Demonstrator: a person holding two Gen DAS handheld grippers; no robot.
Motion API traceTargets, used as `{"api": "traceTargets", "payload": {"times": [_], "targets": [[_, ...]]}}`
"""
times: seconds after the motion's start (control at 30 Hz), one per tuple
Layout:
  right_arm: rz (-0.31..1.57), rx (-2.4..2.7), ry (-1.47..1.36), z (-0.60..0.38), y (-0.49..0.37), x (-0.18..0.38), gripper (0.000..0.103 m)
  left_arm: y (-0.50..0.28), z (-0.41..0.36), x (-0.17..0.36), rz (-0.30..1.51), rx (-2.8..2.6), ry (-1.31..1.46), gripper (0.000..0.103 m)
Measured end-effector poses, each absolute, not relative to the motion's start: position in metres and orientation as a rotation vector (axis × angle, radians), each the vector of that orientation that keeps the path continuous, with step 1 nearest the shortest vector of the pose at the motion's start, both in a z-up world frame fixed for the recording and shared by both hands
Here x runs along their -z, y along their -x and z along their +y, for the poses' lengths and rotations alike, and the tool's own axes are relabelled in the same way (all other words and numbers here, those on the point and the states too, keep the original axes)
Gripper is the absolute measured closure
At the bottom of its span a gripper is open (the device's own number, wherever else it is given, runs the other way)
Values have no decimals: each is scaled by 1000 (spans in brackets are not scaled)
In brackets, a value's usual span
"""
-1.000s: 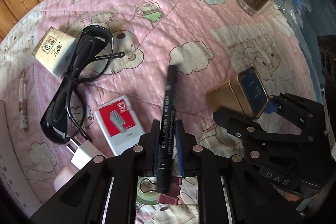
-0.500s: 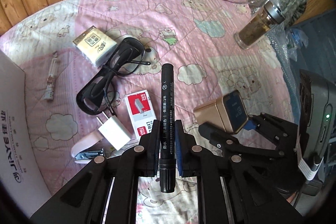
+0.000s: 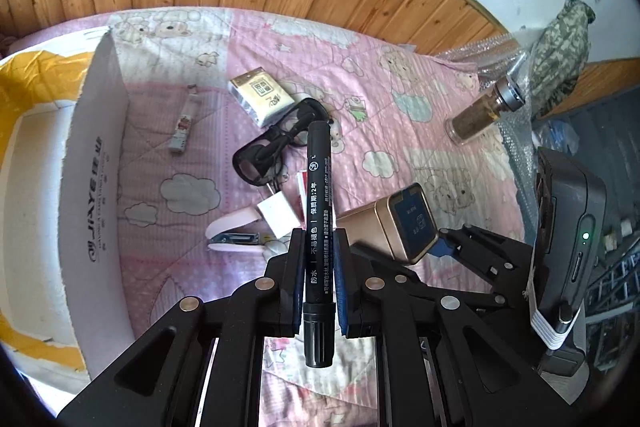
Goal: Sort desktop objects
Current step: 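Carry the marker and the gold tin over into the yellow-lined white box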
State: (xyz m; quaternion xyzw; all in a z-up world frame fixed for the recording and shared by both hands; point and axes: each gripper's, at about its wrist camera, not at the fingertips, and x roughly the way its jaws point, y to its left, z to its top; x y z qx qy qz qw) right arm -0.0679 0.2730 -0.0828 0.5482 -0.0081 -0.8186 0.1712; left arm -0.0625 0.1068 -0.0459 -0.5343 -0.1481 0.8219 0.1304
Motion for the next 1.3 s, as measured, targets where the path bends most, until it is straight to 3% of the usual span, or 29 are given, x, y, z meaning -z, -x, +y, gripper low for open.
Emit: {"api": "traceTargets", "payload": {"times": [1.3], "targets": [[376, 2051, -1221, 74, 42, 0, 53, -16, -68, 0, -871, -2751, 1468, 90]]}}
